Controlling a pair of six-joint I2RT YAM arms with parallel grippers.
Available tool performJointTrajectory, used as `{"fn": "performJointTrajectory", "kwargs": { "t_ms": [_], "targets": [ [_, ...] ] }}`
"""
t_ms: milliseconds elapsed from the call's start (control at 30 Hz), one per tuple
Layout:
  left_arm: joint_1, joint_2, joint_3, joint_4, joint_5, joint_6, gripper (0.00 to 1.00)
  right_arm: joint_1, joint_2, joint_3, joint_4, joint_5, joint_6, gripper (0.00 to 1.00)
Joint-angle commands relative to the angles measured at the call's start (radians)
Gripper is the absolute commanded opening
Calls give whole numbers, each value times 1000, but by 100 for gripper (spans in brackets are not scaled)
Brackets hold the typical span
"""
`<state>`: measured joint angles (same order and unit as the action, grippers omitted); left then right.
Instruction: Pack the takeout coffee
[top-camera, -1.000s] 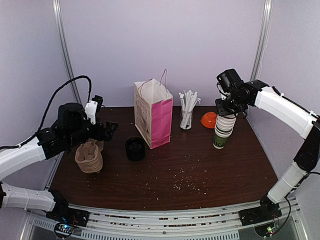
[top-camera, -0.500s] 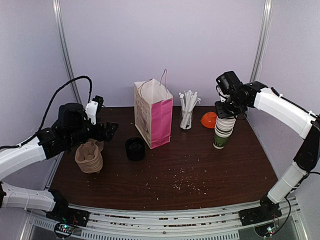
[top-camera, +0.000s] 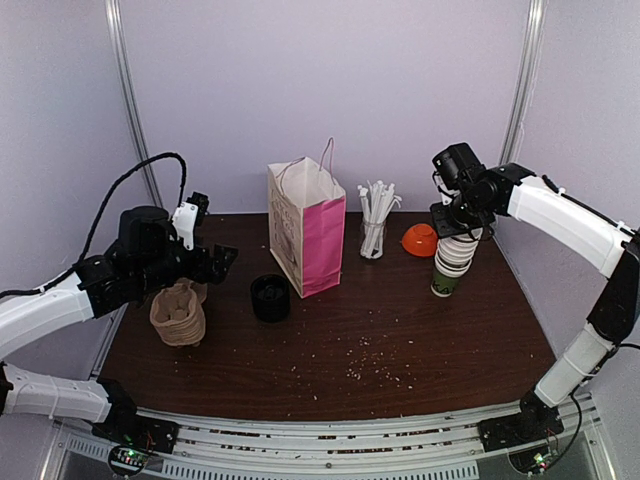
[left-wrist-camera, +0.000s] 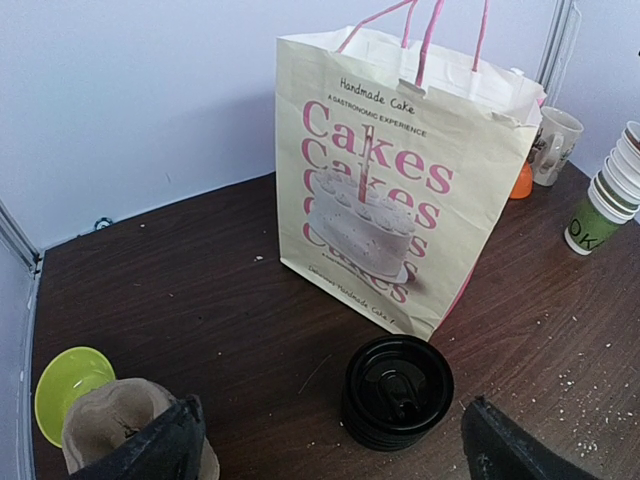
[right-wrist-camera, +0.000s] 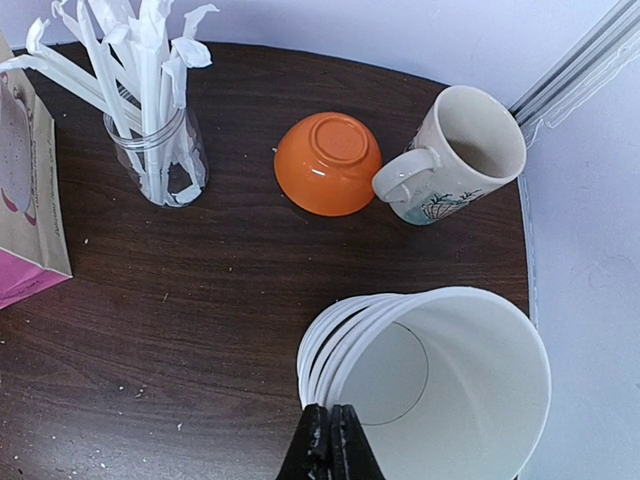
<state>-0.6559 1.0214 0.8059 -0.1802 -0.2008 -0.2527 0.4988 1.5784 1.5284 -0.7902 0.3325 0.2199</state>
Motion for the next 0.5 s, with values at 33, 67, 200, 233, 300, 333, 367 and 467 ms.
{"fn": "performJointTrajectory", "kwargs": {
  "t_ms": [33,67,200,233,300,333,367,467],
  "targets": [
    [3,4,-10,53,12,-5,93,-6,-22,7,-26,32,-12,0],
    [4,4,-10,54,12,-5,93,-6,-23,10,-28,34,-13,0],
    [5,4,-10,53,11,-5,93,-6,-23,31,-40,36,-12,0],
    [5,4,-10,53,12,-5,93,-6,-24,41,-44,36,-11,0],
    [4,5,-11,53,11,-5,93,-6,-27,56,-53,36,-11,0],
    [4,6,-11,53,12,-5,92,-6,-28,67,-60,37,-10,0],
    [4,7,-10,53,12,-6,92,-6,-30,78,-69,38,-11,0],
    [4,12,-8,53,12,-6,92,-5,-37,104,-87,45,-11,0]
  ]
}}
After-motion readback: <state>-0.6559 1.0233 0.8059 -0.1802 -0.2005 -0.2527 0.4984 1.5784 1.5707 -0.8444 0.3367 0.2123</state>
